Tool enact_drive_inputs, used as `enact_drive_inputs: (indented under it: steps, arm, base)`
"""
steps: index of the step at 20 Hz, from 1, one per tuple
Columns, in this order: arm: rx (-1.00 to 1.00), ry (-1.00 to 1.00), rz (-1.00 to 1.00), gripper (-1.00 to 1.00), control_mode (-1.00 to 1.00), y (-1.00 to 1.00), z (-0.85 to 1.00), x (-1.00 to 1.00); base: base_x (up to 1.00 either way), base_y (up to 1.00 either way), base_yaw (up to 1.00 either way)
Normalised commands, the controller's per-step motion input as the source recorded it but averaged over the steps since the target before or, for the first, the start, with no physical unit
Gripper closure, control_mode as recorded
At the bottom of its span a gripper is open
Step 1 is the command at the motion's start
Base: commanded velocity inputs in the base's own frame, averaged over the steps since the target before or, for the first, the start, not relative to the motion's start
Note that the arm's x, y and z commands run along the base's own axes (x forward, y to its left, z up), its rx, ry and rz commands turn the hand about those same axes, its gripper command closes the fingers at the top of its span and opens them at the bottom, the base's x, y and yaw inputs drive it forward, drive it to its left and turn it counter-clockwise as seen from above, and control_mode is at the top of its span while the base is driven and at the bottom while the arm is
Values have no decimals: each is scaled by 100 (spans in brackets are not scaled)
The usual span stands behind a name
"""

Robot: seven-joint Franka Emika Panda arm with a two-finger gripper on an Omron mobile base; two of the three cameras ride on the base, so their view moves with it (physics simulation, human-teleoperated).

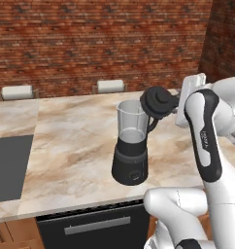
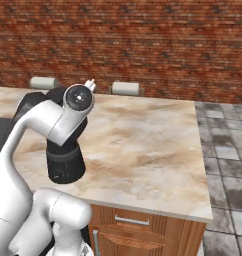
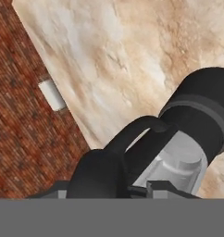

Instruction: Close the lid blender by securely placing the lid on top.

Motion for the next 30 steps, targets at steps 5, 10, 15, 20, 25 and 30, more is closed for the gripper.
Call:
enact_drive_inputs:
  steps: [5, 10, 15, 20, 25, 30]
  arm:
    - [0, 0, 3, 100, -100, 28, 27, 6]
    - [0, 0, 0, 100, -100, 35, 14, 30]
    - [-4, 10, 0, 100, -100, 40, 3, 43]
    - [-7, 16, 0, 100, -100, 11, 0, 53]
    - [-8, 19, 0, 100, -100, 0, 0, 49]
    - [-5, 15, 2, 100, -100, 0, 0, 43]
  base:
    - [0, 0, 0]
    - [0, 0, 0]
    - [0, 0, 0]
    - [0, 0, 0]
    - [0, 0, 0]
    - [0, 0, 0]
